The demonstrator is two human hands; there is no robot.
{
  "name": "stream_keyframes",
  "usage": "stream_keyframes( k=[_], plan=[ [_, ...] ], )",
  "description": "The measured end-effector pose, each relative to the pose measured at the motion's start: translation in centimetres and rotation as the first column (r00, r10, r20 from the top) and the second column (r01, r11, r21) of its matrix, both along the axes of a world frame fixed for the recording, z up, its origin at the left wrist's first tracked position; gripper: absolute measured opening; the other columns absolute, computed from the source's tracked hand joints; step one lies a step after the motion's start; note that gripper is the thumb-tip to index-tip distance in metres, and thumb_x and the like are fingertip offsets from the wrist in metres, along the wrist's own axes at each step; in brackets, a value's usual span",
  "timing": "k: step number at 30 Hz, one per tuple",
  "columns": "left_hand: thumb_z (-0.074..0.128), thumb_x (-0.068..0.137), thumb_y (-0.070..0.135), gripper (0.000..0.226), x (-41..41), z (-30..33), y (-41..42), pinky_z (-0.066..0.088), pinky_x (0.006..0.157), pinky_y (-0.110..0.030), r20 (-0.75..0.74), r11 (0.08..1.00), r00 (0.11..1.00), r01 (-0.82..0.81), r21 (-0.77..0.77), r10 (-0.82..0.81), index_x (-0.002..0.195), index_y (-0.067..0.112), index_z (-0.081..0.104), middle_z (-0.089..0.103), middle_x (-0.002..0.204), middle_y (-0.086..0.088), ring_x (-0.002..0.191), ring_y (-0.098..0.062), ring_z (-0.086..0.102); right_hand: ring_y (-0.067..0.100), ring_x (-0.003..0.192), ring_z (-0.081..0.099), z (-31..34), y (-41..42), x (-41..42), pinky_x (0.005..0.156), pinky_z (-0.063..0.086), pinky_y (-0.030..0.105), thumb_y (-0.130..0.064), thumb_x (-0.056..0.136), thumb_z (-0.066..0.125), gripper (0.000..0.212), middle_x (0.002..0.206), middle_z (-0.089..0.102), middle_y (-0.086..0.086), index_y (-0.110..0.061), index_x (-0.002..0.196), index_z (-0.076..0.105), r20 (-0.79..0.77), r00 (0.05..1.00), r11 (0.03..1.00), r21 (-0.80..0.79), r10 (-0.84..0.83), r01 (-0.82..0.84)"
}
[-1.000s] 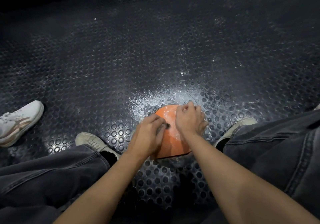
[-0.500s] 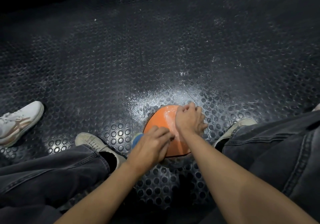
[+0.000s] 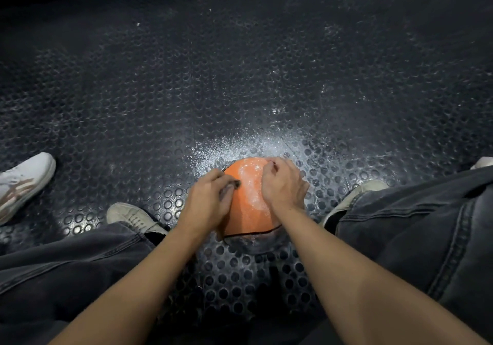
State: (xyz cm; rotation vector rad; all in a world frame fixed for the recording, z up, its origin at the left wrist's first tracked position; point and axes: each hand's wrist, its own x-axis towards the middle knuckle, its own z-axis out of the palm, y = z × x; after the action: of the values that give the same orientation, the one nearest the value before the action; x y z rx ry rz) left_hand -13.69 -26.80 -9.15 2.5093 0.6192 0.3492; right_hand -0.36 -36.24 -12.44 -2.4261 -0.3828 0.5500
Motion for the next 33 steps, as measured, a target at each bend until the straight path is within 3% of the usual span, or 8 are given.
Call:
stream_keyframes(
  k=[2, 6, 11, 17, 21, 27, 31, 33],
  plan=[
    [0.064, 0.088, 0.009, 0.016, 0.1, 0.0, -0.6, 0.056, 0.074, -0.031, 0.01, 0.999, 1.0, -0.021, -0.031, 0.021, 0.102, 0.009, 0.072, 0.062, 0.096, 0.002, 0.08, -0.011, 0.059, 0.016, 0.109, 0.051, 0.1, 0.3, -0.1, 0.091, 0.026, 0.036, -0.036, 0.103, 0.037, 0.03, 0.117, 0.057, -0.008, -0.026, 0.113, 0.064, -0.002, 0.999, 0.999, -0.019, -0.036, 0.036],
    [0.055, 0.093, 0.017, 0.018, -1.8, 0.3, -3.0, 0.051, 0.074, -0.027, -0.029, 0.945, 0.945, 0.327, -0.009, -0.327, 0.103, 0.009, 0.068, 0.06, 0.1, -0.001, 0.087, -0.015, 0.058, 0.017, 0.111, 0.051, 0.0, 0.3, 0.5, 0.096, 0.029, 0.04, -0.036, 0.102, 0.038, 0.029, 0.118, 0.059, -0.006, -0.027, 0.114, 0.063, -0.019, 0.999, 0.999, -0.026, -0.048, 0.048],
    [0.063, 0.088, 0.01, 0.014, 0.6, -0.1, -1.1, 0.05, 0.074, -0.025, 0.014, 0.989, 0.991, -0.136, -0.061, 0.137, 0.099, 0.009, 0.073, 0.064, 0.094, -0.001, 0.078, -0.008, 0.056, 0.019, 0.111, 0.048, 0.2, 1.2, 0.4, 0.097, 0.03, 0.041, -0.036, 0.102, 0.039, 0.028, 0.12, 0.059, -0.003, -0.026, 0.111, 0.063, -0.034, 0.995, 0.996, -0.028, -0.091, 0.09],
    [0.054, 0.091, 0.016, 0.02, -0.5, 0.8, -2.4, 0.048, 0.072, -0.025, -0.078, 0.961, 0.959, 0.275, 0.019, -0.273, 0.1, 0.007, 0.068, 0.061, 0.095, -0.003, 0.083, -0.015, 0.056, 0.021, 0.11, 0.049, 0.1, 0.8, 1.0, 0.101, 0.031, 0.045, -0.035, 0.1, 0.038, 0.02, 0.118, 0.057, -0.002, -0.028, 0.101, 0.057, -0.053, 0.992, 0.993, -0.032, -0.113, 0.111],
    [0.06, 0.088, 0.009, 0.015, 1.9, 0.6, 0.0, 0.051, 0.065, -0.029, -0.04, 0.999, 0.999, -0.025, 0.036, 0.026, 0.096, 0.006, 0.073, 0.062, 0.091, -0.002, 0.074, -0.013, 0.056, 0.018, 0.108, 0.044, 0.0, 1.2, 0.5, 0.101, 0.031, 0.046, -0.037, 0.101, 0.038, 0.023, 0.12, 0.055, -0.002, -0.026, 0.106, 0.058, -0.047, 0.992, 0.992, -0.043, -0.118, 0.116],
    [0.055, 0.092, 0.015, 0.016, -0.4, 1.1, -1.6, 0.051, 0.069, -0.033, -0.128, 0.911, 0.906, 0.412, 0.037, -0.404, 0.099, 0.006, 0.067, 0.06, 0.095, -0.004, 0.083, -0.019, 0.056, 0.022, 0.112, 0.047, 0.0, 1.1, 0.7, 0.1, 0.032, 0.045, -0.038, 0.101, 0.036, 0.02, 0.121, 0.055, 0.0, -0.028, 0.1, 0.054, -0.048, 0.994, 0.993, -0.068, -0.102, 0.099],
    [0.06, 0.087, 0.009, 0.013, 1.8, 0.7, 0.3, 0.054, 0.062, -0.038, -0.025, 0.997, 0.998, 0.057, 0.056, -0.056, 0.091, 0.006, 0.071, 0.061, 0.087, -0.004, 0.071, -0.02, 0.058, 0.023, 0.116, 0.044, 0.2, 1.6, 0.4, 0.101, 0.03, 0.046, -0.038, 0.101, 0.036, 0.024, 0.124, 0.053, 0.0, -0.024, 0.106, 0.056, -0.05, 0.993, 0.992, -0.074, -0.11, 0.106],
    [0.061, 0.087, 0.008, 0.012, 1.3, 0.8, -1.0, 0.053, 0.063, -0.035, -0.032, 0.991, 0.991, 0.129, 0.045, -0.128, 0.094, 0.006, 0.071, 0.061, 0.089, -0.003, 0.075, -0.018, 0.057, 0.024, 0.116, 0.046, 0.1, 1.6, 0.4, 0.101, 0.03, 0.047, -0.038, 0.1, 0.035, 0.027, 0.125, 0.053, 0.002, -0.022, 0.107, 0.055, -0.042, 0.991, 0.988, -0.093, -0.127, 0.122]
  ],
)
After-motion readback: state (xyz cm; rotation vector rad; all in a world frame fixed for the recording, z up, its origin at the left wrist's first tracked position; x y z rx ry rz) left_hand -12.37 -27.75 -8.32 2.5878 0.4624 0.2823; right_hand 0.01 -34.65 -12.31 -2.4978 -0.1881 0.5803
